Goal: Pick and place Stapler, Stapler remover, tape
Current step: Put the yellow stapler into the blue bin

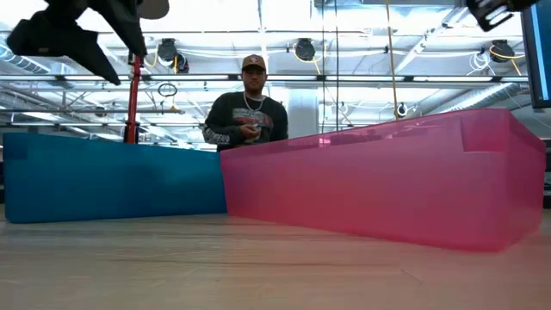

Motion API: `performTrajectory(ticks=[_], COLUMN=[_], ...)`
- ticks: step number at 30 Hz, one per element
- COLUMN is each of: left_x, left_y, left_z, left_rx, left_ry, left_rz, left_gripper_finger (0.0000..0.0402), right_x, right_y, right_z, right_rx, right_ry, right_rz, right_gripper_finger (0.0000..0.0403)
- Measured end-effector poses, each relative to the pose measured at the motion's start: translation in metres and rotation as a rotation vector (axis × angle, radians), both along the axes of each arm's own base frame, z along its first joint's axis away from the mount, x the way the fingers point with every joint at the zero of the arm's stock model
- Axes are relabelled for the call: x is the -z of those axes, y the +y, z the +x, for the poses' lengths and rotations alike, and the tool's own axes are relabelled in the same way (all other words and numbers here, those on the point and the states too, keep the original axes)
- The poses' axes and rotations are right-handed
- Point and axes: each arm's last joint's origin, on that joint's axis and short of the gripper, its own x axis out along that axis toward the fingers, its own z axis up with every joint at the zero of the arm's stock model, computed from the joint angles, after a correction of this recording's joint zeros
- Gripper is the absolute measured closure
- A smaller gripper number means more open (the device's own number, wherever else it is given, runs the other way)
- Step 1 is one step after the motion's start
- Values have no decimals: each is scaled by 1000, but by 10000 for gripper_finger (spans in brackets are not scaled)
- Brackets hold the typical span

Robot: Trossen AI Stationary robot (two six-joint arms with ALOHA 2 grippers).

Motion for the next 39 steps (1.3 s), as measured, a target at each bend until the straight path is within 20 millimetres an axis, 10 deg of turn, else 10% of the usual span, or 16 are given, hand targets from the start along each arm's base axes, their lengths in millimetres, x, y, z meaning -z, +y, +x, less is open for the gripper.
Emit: performTrajectory(ticks=[17, 39], left_x=[-1, 0], left_y=[-18, -26], left_z=[-13, -20], left_rx=[-22, 25], left_ry=[-64, -49], left_rz=[43, 58], left_gripper_finger=[183, 183], right_x=[54, 87], right_y=[90, 151], right_z=[-15, 3], right_rx=[-214, -61], right_ry=[985, 883], right_rz=[-142, -181], right_gripper_finger=[255, 256])
